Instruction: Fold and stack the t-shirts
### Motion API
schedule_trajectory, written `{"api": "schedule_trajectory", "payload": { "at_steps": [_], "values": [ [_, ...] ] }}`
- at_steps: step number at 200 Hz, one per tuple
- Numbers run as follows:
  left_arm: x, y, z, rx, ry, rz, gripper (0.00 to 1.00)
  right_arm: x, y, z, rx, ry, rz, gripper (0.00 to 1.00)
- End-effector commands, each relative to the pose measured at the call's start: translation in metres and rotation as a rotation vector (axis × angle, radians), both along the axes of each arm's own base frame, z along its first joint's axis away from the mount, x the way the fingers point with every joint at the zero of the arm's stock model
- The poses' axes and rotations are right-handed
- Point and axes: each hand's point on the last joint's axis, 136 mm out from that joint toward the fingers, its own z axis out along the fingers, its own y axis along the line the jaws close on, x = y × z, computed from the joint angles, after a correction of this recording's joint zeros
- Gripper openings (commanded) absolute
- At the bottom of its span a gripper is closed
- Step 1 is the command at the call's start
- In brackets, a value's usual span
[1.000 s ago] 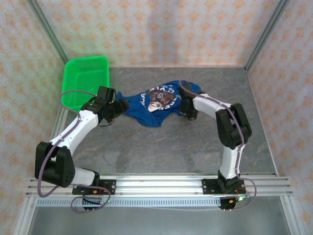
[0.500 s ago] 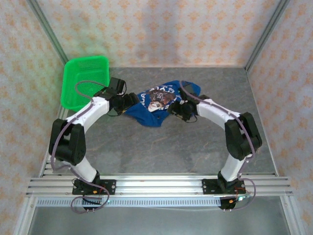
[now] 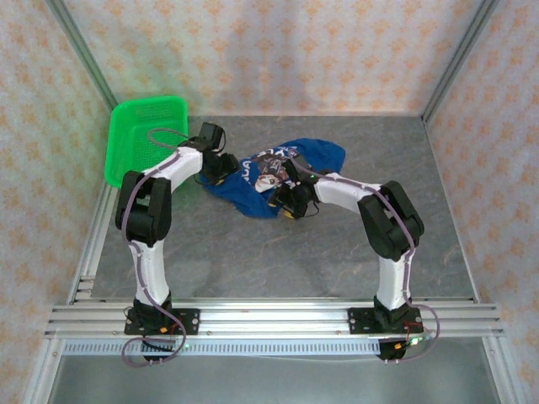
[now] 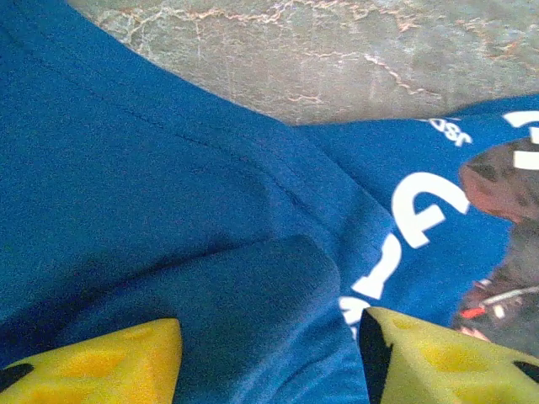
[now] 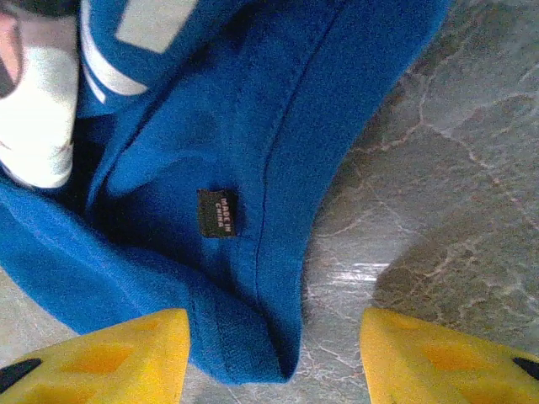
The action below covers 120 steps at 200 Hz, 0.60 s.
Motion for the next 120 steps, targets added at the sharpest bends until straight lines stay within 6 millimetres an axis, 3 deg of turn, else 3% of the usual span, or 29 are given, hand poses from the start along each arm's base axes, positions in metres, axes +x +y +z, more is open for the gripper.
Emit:
{"api": "schedule_trajectory", "payload": {
  "at_steps": [1,30,46,83,120],
  "values": [
    [-0.007,0.001,-0.01,0.006,0.046,-0.022,0.45,0.006,0.003,-0.008,-0.007,0.033,-0.048,0.55],
    [-0.017,0.007,-0.018,0.03,0.074,-0.031,0.2,0.004,0.013,-0.006,-0.005,0.056,-0.028,0.52],
    [-0.023,0.008,-0.014,0.019,0.07,-0.034,0.12,0.003,0.014,-0.007,-0.015,0.067,-0.022,0.48],
    [-0.043,0.004,0.001,-0.026,0.033,-0.064,0.08,0.011,0.024,-0.009,0.015,0.08,-0.026,0.31],
    [-0.065,0.004,0.031,-0.055,-0.042,-0.073,0.07,0.018,0.014,-0.006,0.0,0.07,-0.067,0.01]
  ]
}}
